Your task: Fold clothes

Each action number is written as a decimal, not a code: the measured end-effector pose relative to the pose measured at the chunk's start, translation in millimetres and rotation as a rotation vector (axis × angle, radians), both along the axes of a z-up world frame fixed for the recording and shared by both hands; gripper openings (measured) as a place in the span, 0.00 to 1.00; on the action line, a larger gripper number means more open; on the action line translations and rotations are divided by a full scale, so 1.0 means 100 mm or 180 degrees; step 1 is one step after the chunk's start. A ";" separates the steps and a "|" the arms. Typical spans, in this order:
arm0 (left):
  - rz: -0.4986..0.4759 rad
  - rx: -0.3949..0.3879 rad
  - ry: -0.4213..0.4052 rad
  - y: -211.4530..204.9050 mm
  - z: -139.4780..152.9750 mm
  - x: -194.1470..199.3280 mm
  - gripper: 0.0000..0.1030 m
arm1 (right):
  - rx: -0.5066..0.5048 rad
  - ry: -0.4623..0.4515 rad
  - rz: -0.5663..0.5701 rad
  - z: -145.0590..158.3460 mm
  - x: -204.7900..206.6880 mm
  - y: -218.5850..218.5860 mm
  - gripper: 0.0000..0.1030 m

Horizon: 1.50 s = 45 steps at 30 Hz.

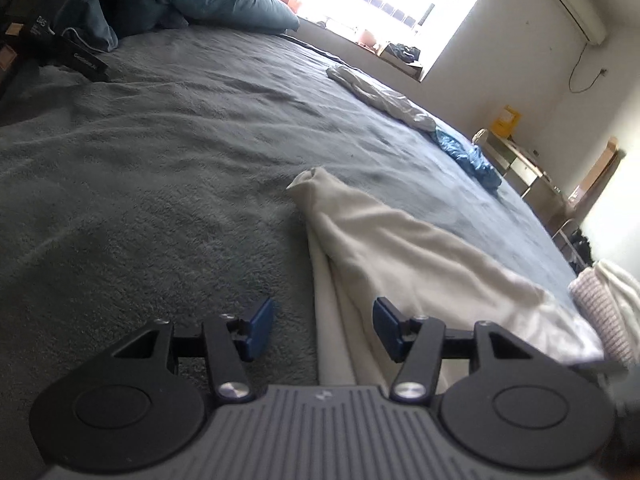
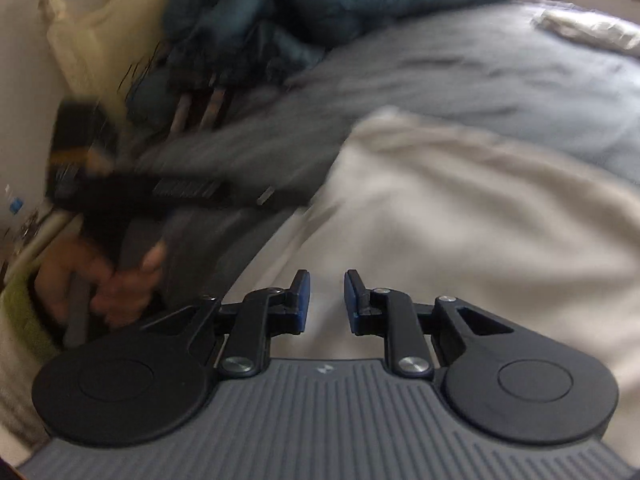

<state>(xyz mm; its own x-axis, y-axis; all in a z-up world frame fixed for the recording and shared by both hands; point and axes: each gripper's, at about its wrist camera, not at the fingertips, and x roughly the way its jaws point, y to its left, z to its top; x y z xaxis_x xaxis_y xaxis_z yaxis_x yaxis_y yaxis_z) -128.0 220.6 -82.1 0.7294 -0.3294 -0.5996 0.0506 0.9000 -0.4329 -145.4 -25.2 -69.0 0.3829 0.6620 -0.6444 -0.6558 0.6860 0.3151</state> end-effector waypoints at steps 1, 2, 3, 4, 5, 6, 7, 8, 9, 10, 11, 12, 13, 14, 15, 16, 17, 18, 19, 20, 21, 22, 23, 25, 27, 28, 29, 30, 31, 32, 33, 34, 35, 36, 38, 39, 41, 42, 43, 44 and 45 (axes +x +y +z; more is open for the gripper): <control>-0.0016 -0.0043 -0.0002 0.02 -0.02 0.00 0.55 | -0.0007 0.0001 0.0046 -0.02 -0.12 0.00 0.18; -0.0031 -0.0092 -0.0003 0.04 -0.04 0.00 0.55 | 0.0020 0.0021 0.0082 -0.01 -0.21 -0.03 0.18; -0.0052 -0.0145 -0.0005 0.07 -0.06 0.00 0.55 | 0.0064 0.0067 0.0114 0.01 -0.29 -0.06 0.19; -0.0068 -0.0207 0.0000 0.11 -0.06 0.00 0.55 | 0.0109 0.0113 0.0147 0.02 -0.36 -0.10 0.20; -0.0076 -0.0280 0.0008 0.15 -0.07 0.01 0.55 | 0.0179 0.0180 0.0136 0.05 -0.39 -0.14 0.22; -0.0073 -0.0367 0.0023 0.19 -0.07 0.01 0.56 | 0.0265 0.0260 0.0101 0.08 -0.40 -0.19 0.24; -0.0067 -0.0459 0.0039 0.23 -0.08 0.01 0.56 | 0.0321 0.0281 0.0047 0.12 -0.40 -0.22 0.26; -0.0051 -0.0539 0.0061 0.26 -0.09 0.01 0.56 | 0.0336 0.0240 -0.0029 0.14 -0.40 -0.23 0.31; -0.0046 -0.0589 0.0076 0.28 -0.10 0.02 0.56 | 0.0321 0.0160 -0.0110 0.16 -0.41 -0.22 0.33; -0.0044 -0.0632 0.0089 0.30 -0.11 0.02 0.56 | 0.0296 0.0061 -0.0168 0.18 -0.43 -0.19 0.40; -0.0047 -0.0647 0.0100 0.31 -0.12 0.03 0.56 | 0.0253 -0.0013 -0.0195 0.16 -0.45 -0.13 0.47; -0.0055 -0.0655 0.0110 0.31 -0.13 0.04 0.56 | 0.0200 -0.0070 -0.0214 0.13 -0.45 -0.05 0.52; -0.0065 -0.0665 0.0120 0.31 -0.14 0.05 0.57 | 0.0147 -0.0127 -0.0232 0.10 -0.46 0.04 0.53; -0.0070 -0.0668 0.0137 0.30 -0.14 0.06 0.57 | 0.0066 -0.0187 -0.0252 0.06 -0.47 0.13 0.55; -0.0075 -0.0668 0.0156 0.30 -0.15 0.07 0.57 | -0.0033 -0.0250 -0.0273 0.03 -0.49 0.22 0.60; -0.0083 -0.0673 0.0174 0.29 -0.15 0.07 0.57 | -0.0131 -0.0312 -0.0294 -0.01 -0.51 0.32 0.62; -0.0093 -0.0679 0.0191 0.29 -0.14 0.07 0.57 | -0.0223 -0.0406 -0.0319 -0.04 -0.54 0.41 0.67; -0.0109 -0.0708 0.0217 0.30 -0.14 0.06 0.57 | -0.0272 -0.0471 -0.0333 -0.05 -0.57 0.49 0.70; -0.0135 -0.0758 0.0245 0.30 -0.14 0.05 0.57 | -0.0300 -0.0508 -0.0339 -0.06 -0.59 0.55 0.79; -0.0169 -0.0809 0.0261 0.30 -0.14 0.05 0.57 | -0.0320 -0.0532 -0.0347 -0.07 -0.60 0.60 0.85; -0.0207 -0.0855 0.0270 0.29 -0.14 0.04 0.58 | -0.0336 -0.0549 -0.0356 -0.08 -0.61 0.64 0.86; -0.0241 -0.0885 0.0279 0.29 -0.15 0.03 0.58 | -0.0351 -0.0566 -0.0365 -0.09 -0.62 0.68 0.88; -0.0270 -0.0900 0.0294 0.27 -0.16 0.03 0.58 | -0.0403 -0.0609 -0.0387 -0.11 -0.63 0.73 0.89; -0.0330 -0.0886 0.0328 0.22 -0.17 0.04 0.58 | -0.0527 -0.0710 -0.0438 -0.14 -0.65 0.82 0.89; -0.0386 -0.0746 0.0327 0.17 -0.16 0.04 0.58 | -0.0617 -0.0801 -0.0470 -0.17 -0.67 0.90 0.91; -0.0392 -0.0734 0.0330 0.16 -0.16 0.04 0.58 | -0.0628 -0.0821 -0.0480 -0.18 -0.67 0.91 0.91; -0.0401 -0.0779 0.0343 0.16 -0.16 0.04 0.58 | -0.0620 -0.0818 -0.0490 -0.19 -0.66 0.90 0.91; -0.0447 -0.0864 0.0369 0.16 -0.18 0.05 0.59 | -0.0600 -0.0808 -0.0508 -0.19 -0.65 0.88 0.91; -0.0505 -0.0958 0.0397 0.16 -0.19 0.06 0.59 | -0.0584 -0.0794 -0.0527 -0.19 -0.64 0.87 0.90; -0.0555 -0.1027 0.0427 0.15 -0.20 0.08 0.59 | -0.0577 -0.0785 -0.0546 -0.19 -0.62 0.86 0.90; -0.0584 -0.1020 0.0431 0.13 -0.20 0.08 0.59 | -0.0590 -0.0795 -0.0554 -0.19 -0.62 0.86 0.90; -0.0608 -0.0990 0.0427 0.12 -0.19 0.09 0.60 | -0.0613 -0.0813 -0.0555 -0.19 -0.61 0.87 0.90; -0.0631 -0.0961 0.0423 0.10 -0.19 0.10 0.60 | -0.0637 -0.0833 -0.0555 -0.20 -0.61 0.87 0.90; -0.0651 -0.0962 0.0427 0.09 -0.18 0.11 0.61 | -0.0660 -0.0850 -0.0549 -0.20 -0.61 0.88 0.90; -0.0687 -0.0984 0.0438 0.08 -0.18 0.13 0.61 | -0.0696 -0.0878 -0.0540 -0.21 -0.59 0.90 0.90; -0.0702 -0.1004 0.0441 0.07 -0.17 0.13 0.61 | -0.0711 -0.0891 -0.0536 -0.22 -0.58 0.90 0.90; -0.0733 -0.1060 0.0449 0.06 -0.15 0.14 0.62 | -0.0731 -0.0903 -0.0536 -0.22 -0.56 0.90 0.90; -0.0754 -0.1104 0.0456 0.05 -0.14 0.15 0.62 | -0.0739 -0.0905 -0.0539 -0.22 -0.55 0.90 0.90; -0.0776 -0.1152 0.0459 0.04 -0.13 0.16 0.62 | -0.0743 -0.0902 -0.0545 -0.22 -0.53 0.90 0.90; -0.0801 -0.1196 0.0461 0.03 -0.12 0.16 0.62 | -0.0740 -0.0896 -0.0555 -0.22 -0.52 0.90 0.90; -0.0822 -0.1229 0.0464 0.04 -0.12 0.14 0.63 | -0.0731 -0.0882 -0.0565 -0.21 -0.50 0.89 0.90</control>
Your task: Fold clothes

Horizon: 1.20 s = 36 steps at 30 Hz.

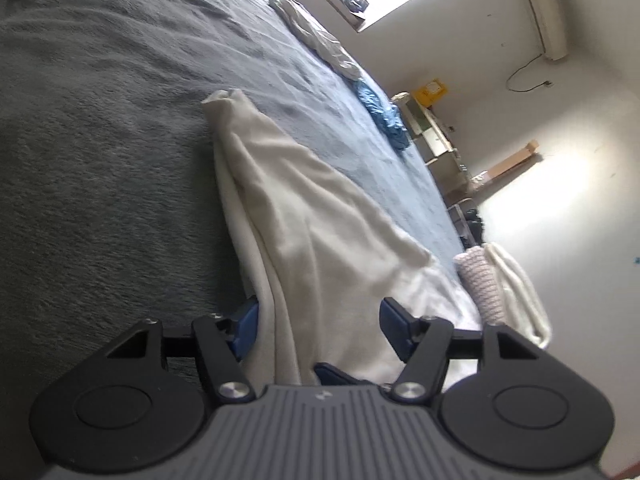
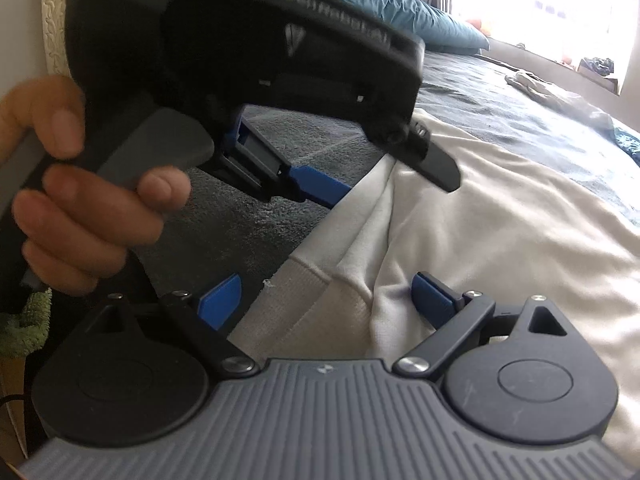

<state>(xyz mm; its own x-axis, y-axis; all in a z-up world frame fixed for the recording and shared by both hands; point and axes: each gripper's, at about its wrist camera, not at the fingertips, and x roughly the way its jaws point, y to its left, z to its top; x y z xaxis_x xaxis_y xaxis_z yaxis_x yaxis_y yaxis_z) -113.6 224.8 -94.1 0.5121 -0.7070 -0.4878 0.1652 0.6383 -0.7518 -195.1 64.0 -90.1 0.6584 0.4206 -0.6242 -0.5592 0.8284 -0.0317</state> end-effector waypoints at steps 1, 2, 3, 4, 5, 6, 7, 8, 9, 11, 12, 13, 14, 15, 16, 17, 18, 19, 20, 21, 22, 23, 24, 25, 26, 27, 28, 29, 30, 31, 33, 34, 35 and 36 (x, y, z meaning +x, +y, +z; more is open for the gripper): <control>-0.0018 -0.0030 0.0003 0.01 0.00 -0.02 0.63 | 0.0015 0.0015 -0.0010 0.01 0.02 0.00 0.90; -0.0031 -0.0056 0.0011 -0.01 0.01 -0.01 0.63 | 0.0035 0.0030 -0.0022 0.01 0.05 -0.01 0.90; -0.0046 -0.0082 0.0024 -0.02 0.02 -0.01 0.63 | 0.0064 0.0049 -0.0037 0.02 0.06 -0.02 0.90; -0.0059 -0.0103 0.0038 -0.03 0.03 -0.01 0.63 | 0.0101 0.0074 -0.0056 0.03 0.08 -0.03 0.90; -0.0069 -0.0123 0.0055 -0.05 0.04 0.00 0.63 | 0.0147 0.0102 -0.0076 0.04 0.11 -0.05 0.90; -0.0079 -0.0137 0.0074 -0.06 0.05 -0.01 0.63 | 0.0200 0.0136 -0.0096 0.05 0.14 -0.07 0.90; -0.0090 -0.0148 0.0092 -0.07 0.05 -0.01 0.63 | 0.0269 0.0176 -0.0127 0.06 0.17 -0.10 0.90; -0.0096 -0.0153 0.0110 -0.07 0.07 -0.03 0.63 | 0.0346 0.0218 -0.0163 0.08 0.21 -0.14 0.90; -0.0088 -0.0170 0.0129 -0.07 0.08 -0.04 0.63 | 0.0408 0.0256 -0.0188 0.09 0.24 -0.16 0.90; -0.0107 -0.0197 0.0151 -0.08 0.11 -0.05 0.63 | 0.0495 0.0296 -0.0233 0.11 0.29 -0.21 0.89; -0.0119 -0.0207 0.0157 -0.08 0.13 -0.06 0.63 | 0.0531 0.0297 -0.0272 0.12 0.31 -0.23 0.89; -0.0133 -0.0211 0.0167 -0.09 0.14 -0.07 0.63 | 0.0567 0.0306 -0.0310 0.12 0.34 -0.25 0.89; -0.0149 -0.0213 0.0178 -0.09 0.15 -0.07 0.63 | 0.0599 0.0316 -0.0345 0.13 0.37 -0.27 0.87; -0.0166 -0.0223 0.0189 -0.10 0.16 -0.08 0.63 | 0.0630 0.0326 -0.0381 0.14 0.40 -0.29 0.85; -0.0185 -0.0234 0.0198 -0.10 0.16 -0.09 0.64 | 0.0635 0.0321 -0.0411 0.14 0.43 -0.30 0.80; -0.0203 -0.0246 0.0208 -0.11 0.16 -0.09 0.64 | 0.0623 0.0307 -0.0437 0.15 0.45 -0.32 0.72; -0.0221 -0.0262 0.0204 -0.11 0.16 -0.10 0.64 | 0.0598 0.0286 -0.0467 0.15 0.47 -0.33 0.63; -0.0238 -0.0280 0.0197 -0.11 0.16 -0.10 0.65 | 0.0560 0.0263 -0.0476 0.14 0.49 -0.34 0.59; -0.0233 -0.0288 0.0191 -0.10 0.16 -0.09 0.65 | 0.0520 0.0242 -0.0471 0.14 0.50 -0.36 0.52; -0.0222 -0.0293 0.0186 -0.10 0.15 -0.09 0.65 | 0.0501 0.0221 -0.0469 0.14 0.51 -0.38 0.47; -0.0203 -0.0294 0.0178 -0.09 0.15 -0.08 0.65 | 0.0497 0.0203 -0.0472 0.15 0.52 -0.40 0.38; -0.0173 -0.0278 0.0169 -0.07 0.14 -0.08 0.65 | 0.0497 0.0194 -0.0477 0.15 0.53 -0.43 0.31; -0.0115 -0.0223 0.0163 -0.05 0.13 -0.07 0.65 | 0.0511 0.0193 -0.0481 0.16 0.54 -0.46 0.28; -0.0041 -0.0132 0.0152 -0.03 0.13 -0.06 0.66 | 0.0530 0.0201 -0.0483 0.16 0.55 -0.50 0.25; 0.0036 -0.0032 0.0158 -0.01 0.11 -0.02 0.66 | 0.0557 0.0214 -0.0486 0.18 0.54 -0.48 0.23; 0.0113 0.0069 0.0170 0.00 0.09 0.02 0.66 | 0.0581 0.0225 -0.0487 0.19 0.55 -0.47 0.23; 0.0173 0.0139 0.0185 0.00 0.07 0.07 0.66 | 0.0601 0.0235 -0.0487 0.19 0.57 -0.46 0.22; 0.0217 0.0186 0.0199 0.01 0.04 0.12 0.66 | 0.0607 0.0234 -0.0483 0.20 0.58 -0.48 0.22; 0.0252 0.0208 0.0207 0.02 0.02 0.17 0.66 | 0.0610 0.0228 -0.0479 0.21 0.58 -0.50 0.22; 0.0285 0.0224 0.0214 0.03 0.00 0.23 0.66 | 0.0616 0.0224 -0.0475 0.19 0.56 -0.50 0.21; 0.0339 0.0213 0.0224 0.05 -0.02 0.35 0.66 | 0.0624 0.0219 -0.0469 0.17 0.45 -0.47 0.21; 0.0347 0.0213 0.0208 0.05 -0.02 0.41 0.66 | 0.0627 0.0216 -0.0466 0.16 0.38 -0.46 0.21; 0.0346 0.0216 0.0169 0.05 -0.02 0.48 0.66 | 0.0632 0.0216 -0.0466 0.16 0.36 -0.46 0.21; 0.0374 0.0224 0.0159 0.05 -0.03 0.55 0.65 | 0.0640 0.0220 -0.0468 0.16 0.38 -0.47 0.21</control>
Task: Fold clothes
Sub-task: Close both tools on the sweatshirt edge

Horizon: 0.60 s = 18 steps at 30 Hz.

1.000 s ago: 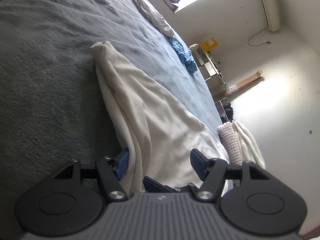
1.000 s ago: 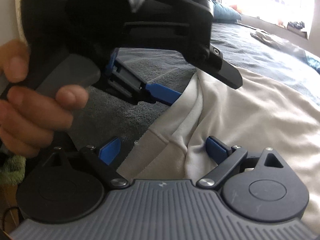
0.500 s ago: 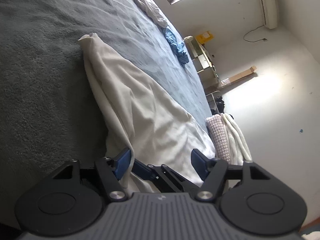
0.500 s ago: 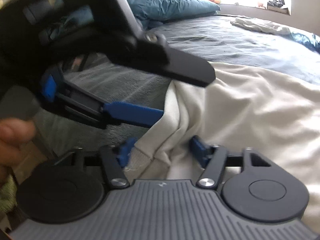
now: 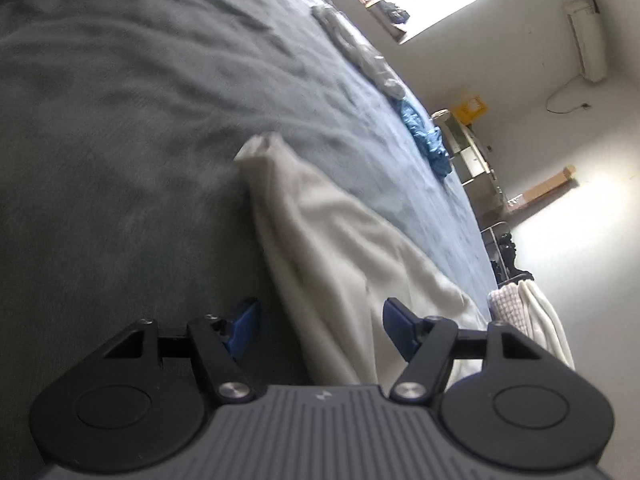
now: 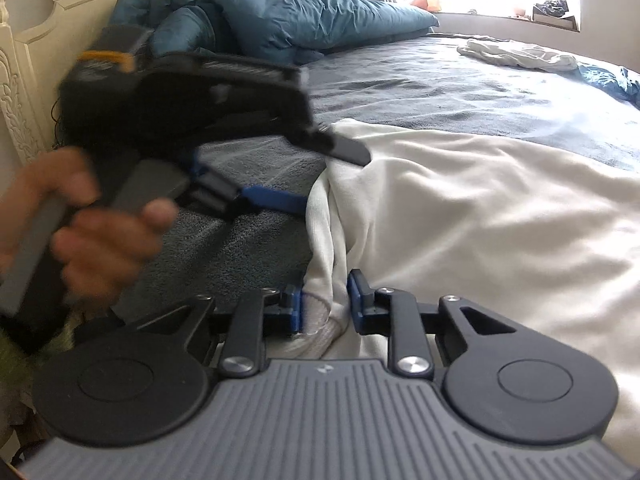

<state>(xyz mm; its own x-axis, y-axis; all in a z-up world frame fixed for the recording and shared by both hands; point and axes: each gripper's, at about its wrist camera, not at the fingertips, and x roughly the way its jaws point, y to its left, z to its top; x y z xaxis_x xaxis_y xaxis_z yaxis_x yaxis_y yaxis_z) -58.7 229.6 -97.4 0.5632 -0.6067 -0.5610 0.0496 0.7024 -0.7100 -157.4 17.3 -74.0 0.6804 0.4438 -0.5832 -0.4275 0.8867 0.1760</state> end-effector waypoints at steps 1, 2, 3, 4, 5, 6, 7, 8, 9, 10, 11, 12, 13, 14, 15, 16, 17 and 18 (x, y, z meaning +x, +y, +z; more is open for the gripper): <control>0.0027 -0.0009 0.0003 0.00 -0.01 0.07 0.63 | 0.0007 0.0003 -0.0002 -0.01 0.00 0.00 0.21; 0.0050 -0.0024 0.0006 0.01 -0.02 0.14 0.62 | 0.0012 0.0005 -0.0004 -0.02 0.00 -0.01 0.21; 0.0073 -0.0040 0.0010 0.02 -0.04 0.21 0.60 | 0.0016 0.0008 -0.0003 -0.02 -0.04 0.00 0.21; 0.0090 -0.0054 0.0016 0.02 -0.05 0.26 0.57 | 0.0014 0.0019 0.0000 -0.02 -0.06 0.00 0.21; 0.0106 -0.0069 0.0024 0.01 -0.07 0.31 0.56 | 0.0009 0.0033 0.0004 -0.03 -0.05 0.00 0.23; 0.0130 -0.0067 0.0039 0.00 -0.09 0.35 0.52 | 0.0003 0.0038 0.0013 -0.03 -0.07 -0.01 0.24; 0.0152 -0.0062 0.0052 0.00 -0.11 0.36 0.49 | -0.0003 0.0039 0.0025 -0.03 -0.09 -0.01 0.24; 0.0173 -0.0057 0.0063 0.00 -0.12 0.37 0.47 | -0.0010 0.0040 0.0036 -0.04 -0.11 -0.01 0.25; 0.0203 -0.0056 0.0067 -0.01 -0.12 0.37 0.47 | -0.0016 0.0040 0.0048 -0.04 -0.13 -0.02 0.25; 0.0226 -0.0063 0.0063 0.00 -0.12 0.36 0.47 | -0.0023 0.0041 0.0059 -0.04 -0.15 -0.02 0.25; 0.0245 -0.0072 0.0057 0.01 -0.12 0.36 0.46 | -0.0029 0.0042 0.0071 -0.04 -0.18 -0.02 0.25; 0.0265 -0.0070 0.0046 0.01 -0.11 0.35 0.41 | -0.0024 0.0039 0.0081 -0.04 -0.19 -0.03 0.24; 0.0285 -0.0065 0.0034 0.01 -0.09 0.34 0.34 | -0.0018 0.0033 0.0099 -0.05 -0.17 -0.03 0.22; 0.0305 -0.0060 0.0021 0.01 -0.08 0.33 0.32 | -0.0006 0.0014 0.0107 -0.04 -0.17 -0.04 0.18; 0.0319 -0.0064 -0.0001 0.00 -0.05 0.31 0.28 | 0.0025 -0.0003 0.0109 -0.02 -0.18 -0.05 0.17; 0.0313 -0.0079 -0.0032 0.00 -0.02 0.30 0.24 | 0.0063 -0.0016 0.0113 -0.01 -0.19 -0.07 0.16; 0.0302 -0.0097 -0.0065 -0.01 0.01 0.29 0.23 | 0.0084 -0.0036 0.0113 0.01 -0.20 -0.09 0.15; 0.0291 -0.0115 -0.0098 -0.02 0.05 0.27 0.23 | 0.0115 -0.0046 0.0107 0.02 -0.21 -0.11 0.15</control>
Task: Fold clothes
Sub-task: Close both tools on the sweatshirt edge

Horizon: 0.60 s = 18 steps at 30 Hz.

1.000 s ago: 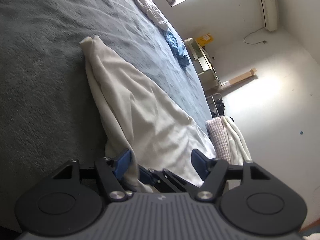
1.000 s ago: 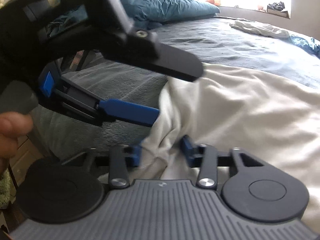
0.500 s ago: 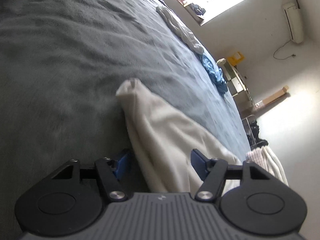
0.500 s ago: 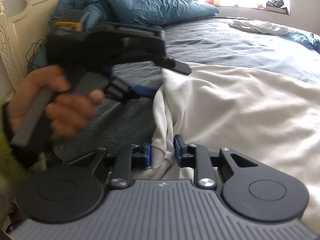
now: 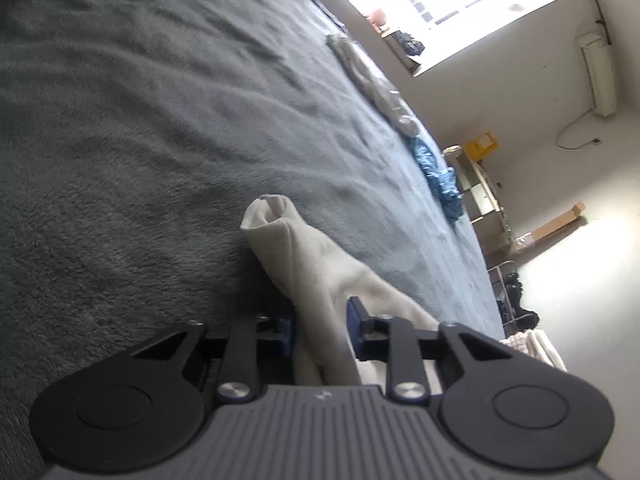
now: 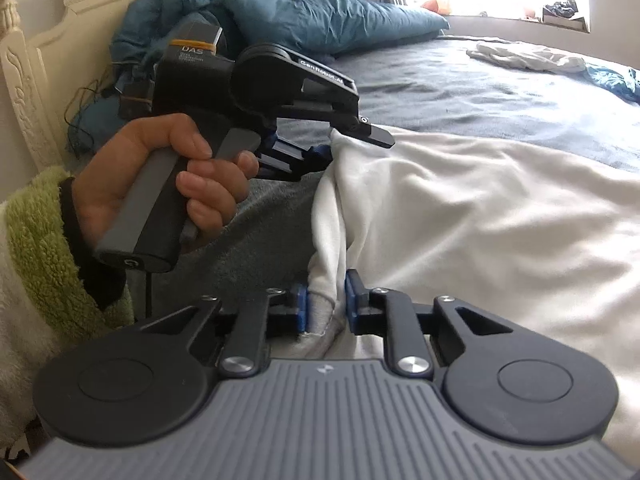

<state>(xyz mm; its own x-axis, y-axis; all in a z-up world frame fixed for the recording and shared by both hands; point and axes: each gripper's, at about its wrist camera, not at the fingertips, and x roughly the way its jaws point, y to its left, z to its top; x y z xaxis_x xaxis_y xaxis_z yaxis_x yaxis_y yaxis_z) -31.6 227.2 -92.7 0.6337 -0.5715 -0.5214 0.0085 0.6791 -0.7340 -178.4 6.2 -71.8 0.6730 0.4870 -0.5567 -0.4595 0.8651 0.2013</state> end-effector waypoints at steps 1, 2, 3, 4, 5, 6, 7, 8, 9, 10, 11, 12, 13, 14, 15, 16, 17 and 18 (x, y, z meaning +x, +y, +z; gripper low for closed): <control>-0.0006 -0.0012 -0.0030 -0.01 0.04 -0.01 0.21 | 0.0043 0.0001 -0.0010 0.01 -0.01 -0.03 0.14; -0.0009 -0.0016 -0.0059 -0.03 0.08 -0.03 0.19 | 0.0093 0.0002 -0.0023 0.03 -0.02 -0.06 0.14; -0.0022 -0.0016 -0.0097 -0.05 0.13 -0.04 0.18 | 0.0148 0.0004 -0.0039 0.05 -0.03 -0.10 0.14; -0.0034 -0.0005 -0.0144 -0.08 0.19 -0.05 0.17 | 0.0204 -0.0003 -0.0051 0.07 -0.04 -0.14 0.14; -0.0045 0.0008 -0.0192 -0.12 0.25 -0.07 0.17 | 0.0262 -0.0016 -0.0061 0.10 -0.06 -0.18 0.14; -0.0061 0.0028 -0.0241 -0.17 0.31 -0.09 0.17 | 0.0321 -0.0030 -0.0073 0.13 -0.07 -0.22 0.14; -0.0081 0.0041 -0.0290 -0.23 0.37 -0.10 0.17 | 0.0380 -0.0047 -0.0088 0.15 -0.09 -0.27 0.13; -0.0100 0.0050 -0.0338 -0.29 0.43 -0.12 0.17 | 0.0435 -0.0066 -0.0107 0.19 -0.11 -0.32 0.13; -0.0120 0.0053 -0.0382 -0.34 0.49 -0.13 0.17 | 0.0477 -0.0078 -0.0122 0.21 -0.13 -0.38 0.13; -0.0140 0.0052 -0.0424 -0.39 0.55 -0.14 0.17 | 0.0525 -0.0089 -0.0141 0.24 -0.15 -0.43 0.13; -0.0169 0.0055 -0.0461 -0.47 0.61 -0.14 0.17 | 0.0581 -0.0102 -0.0164 0.26 -0.16 -0.49 0.13; -0.0193 0.0064 -0.0491 -0.54 0.66 -0.14 0.17 | 0.0625 -0.0115 -0.0190 0.28 -0.18 -0.55 0.13; -0.0216 0.0076 -0.0519 -0.62 0.71 -0.14 0.17 | 0.0662 -0.0128 -0.0217 0.30 -0.19 -0.61 0.13; -0.0238 0.0088 -0.0547 -0.69 0.75 -0.15 0.17 | 0.0702 -0.0144 -0.0245 0.31 -0.20 -0.68 0.13; -0.0263 0.0103 -0.0569 -0.77 0.80 -0.14 0.17 | 0.0744 -0.0159 -0.0272 0.32 -0.22 -0.74 0.13; -0.0290 0.0119 -0.0589 -0.86 0.84 -0.14 0.17 | 0.0787 -0.0175 -0.0299 0.34 -0.24 -0.81 0.13; -0.0310 0.0141 -0.0601 -0.95 0.88 -0.14 0.16 | 0.0827 -0.0196 -0.0328 0.35 -0.26 -0.88 0.13; -0.0331 0.0171 -0.0611 -1.04 0.93 -0.14 0.16 | 0.0864 -0.0221 -0.0358 0.36 -0.28 -0.95 0.13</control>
